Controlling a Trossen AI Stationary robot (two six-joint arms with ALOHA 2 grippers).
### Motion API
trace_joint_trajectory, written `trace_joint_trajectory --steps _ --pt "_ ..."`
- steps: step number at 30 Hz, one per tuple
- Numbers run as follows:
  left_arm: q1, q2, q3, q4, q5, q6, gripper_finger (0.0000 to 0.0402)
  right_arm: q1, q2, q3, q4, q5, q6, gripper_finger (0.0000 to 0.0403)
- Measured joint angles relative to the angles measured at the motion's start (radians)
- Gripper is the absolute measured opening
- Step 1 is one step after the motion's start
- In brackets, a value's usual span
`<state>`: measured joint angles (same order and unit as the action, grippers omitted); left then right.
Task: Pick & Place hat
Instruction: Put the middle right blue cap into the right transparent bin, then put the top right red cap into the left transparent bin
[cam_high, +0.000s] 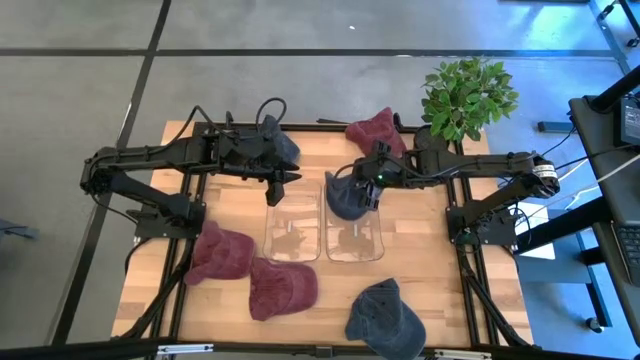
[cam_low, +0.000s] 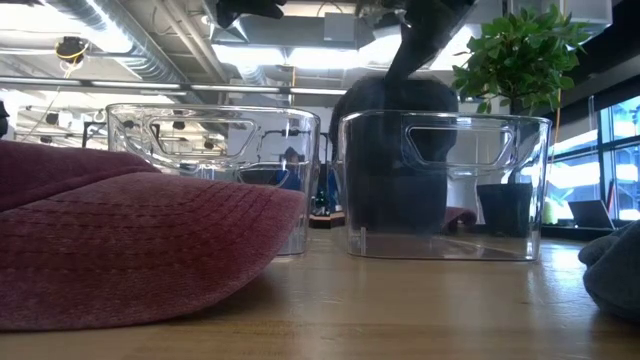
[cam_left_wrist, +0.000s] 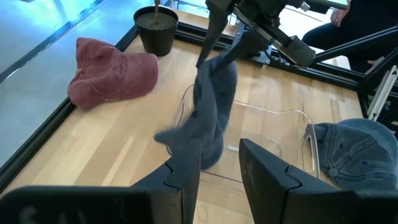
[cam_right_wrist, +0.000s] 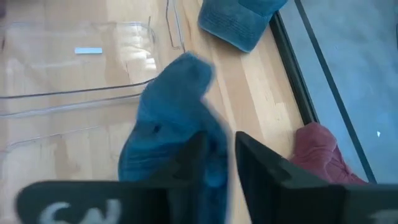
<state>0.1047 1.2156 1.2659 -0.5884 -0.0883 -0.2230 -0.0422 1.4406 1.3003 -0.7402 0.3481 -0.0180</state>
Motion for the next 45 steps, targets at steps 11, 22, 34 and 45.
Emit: trace_joint_trajectory --steps 11,22,34,45 --pt "0.0 0.0 0.0 0.0 0.0 0.0 0.0107 0.0 -0.003 0.144 -0.017 0.131 -0.043 0.0161" --pt "0.0 0.0 -0.001 -0.084 -0.007 -0.053 0.0107 0.0 -0.007 0.353 -0.481 0.088 0.188 0.0162" --pt "0.0 0.0 -0.001 -0.089 -0.045 -0.052 0.0107 0.171 -0.068 0.243 -0.693 0.156 0.61 0.0162" --pt "0.0 0.0 -0.001 -0.089 -0.05 -0.052 0.0108 0.332 -0.215 -0.189 -0.457 0.276 1.308 0.0162"
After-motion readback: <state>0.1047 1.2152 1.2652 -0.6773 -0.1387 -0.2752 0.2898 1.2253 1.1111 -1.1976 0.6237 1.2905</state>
